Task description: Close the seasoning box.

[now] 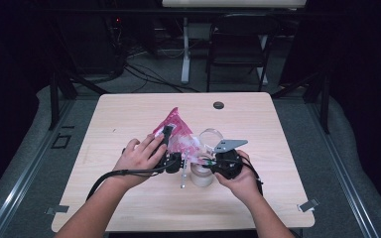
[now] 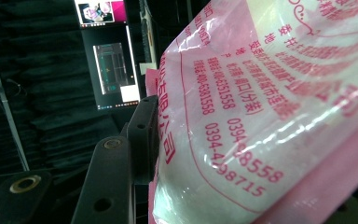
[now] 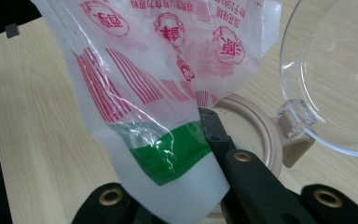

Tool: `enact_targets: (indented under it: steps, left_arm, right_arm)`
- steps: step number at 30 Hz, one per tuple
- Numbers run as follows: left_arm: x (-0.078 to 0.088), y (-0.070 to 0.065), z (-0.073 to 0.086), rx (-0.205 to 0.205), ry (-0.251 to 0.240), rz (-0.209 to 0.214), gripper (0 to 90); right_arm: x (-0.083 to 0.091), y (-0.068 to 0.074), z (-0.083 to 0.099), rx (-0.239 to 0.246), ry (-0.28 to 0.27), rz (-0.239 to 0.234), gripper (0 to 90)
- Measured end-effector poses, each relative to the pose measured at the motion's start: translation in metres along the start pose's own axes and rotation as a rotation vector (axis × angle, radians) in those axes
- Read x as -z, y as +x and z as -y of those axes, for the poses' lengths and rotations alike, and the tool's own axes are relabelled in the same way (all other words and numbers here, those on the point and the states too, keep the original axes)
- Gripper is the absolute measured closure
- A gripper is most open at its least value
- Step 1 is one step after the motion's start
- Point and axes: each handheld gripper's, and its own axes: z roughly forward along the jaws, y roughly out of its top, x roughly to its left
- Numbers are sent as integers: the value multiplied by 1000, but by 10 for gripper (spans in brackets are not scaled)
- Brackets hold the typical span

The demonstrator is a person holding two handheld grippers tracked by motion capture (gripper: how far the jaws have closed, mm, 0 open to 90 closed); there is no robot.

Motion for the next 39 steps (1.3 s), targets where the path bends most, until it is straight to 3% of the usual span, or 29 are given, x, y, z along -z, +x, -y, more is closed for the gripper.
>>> enact_targets:
  steps: [12, 13, 18, 19, 20, 22, 26, 27, 31, 39]
  left_arm:
    - [-2, -3, 2, 45, 15, 34, 616]
    - [-3, -4, 4, 51, -5, 3, 622]
    - [-1, -4, 5, 72, 33, 44, 630]
    - [-2, -5, 5, 74, 33, 41, 631]
    - [-4, -7, 6, 82, 2, 20, 631]
    - [-3, -6, 6, 76, 23, 49, 633]
    - [-4, -7, 6, 97, 23, 57, 635]
    - [-3, -5, 6, 90, 42, 66, 635]
    - [-4, -8, 7, 124, 35, 73, 643]
    - [-5, -11, 9, 153, 36, 95, 656]
  right_arm:
    - [6, 0, -2, -1, -17, -3, 900]
    - [7, 0, -3, 1, -18, -7, 900]
    - [8, 3, -5, 6, -31, -5, 900]
    - [8, 3, -5, 8, -31, -4, 900]
    - [8, 3, -5, 8, -32, -5, 900]
    - [9, 3, -5, 5, -33, -6, 900]
    - [11, 3, -6, 7, -40, -7, 900]
    - [11, 3, -6, 5, -46, -5, 900]
    - [14, 3, -7, 8, -50, -5, 900]
    - [15, 4, -8, 6, -63, -8, 900]
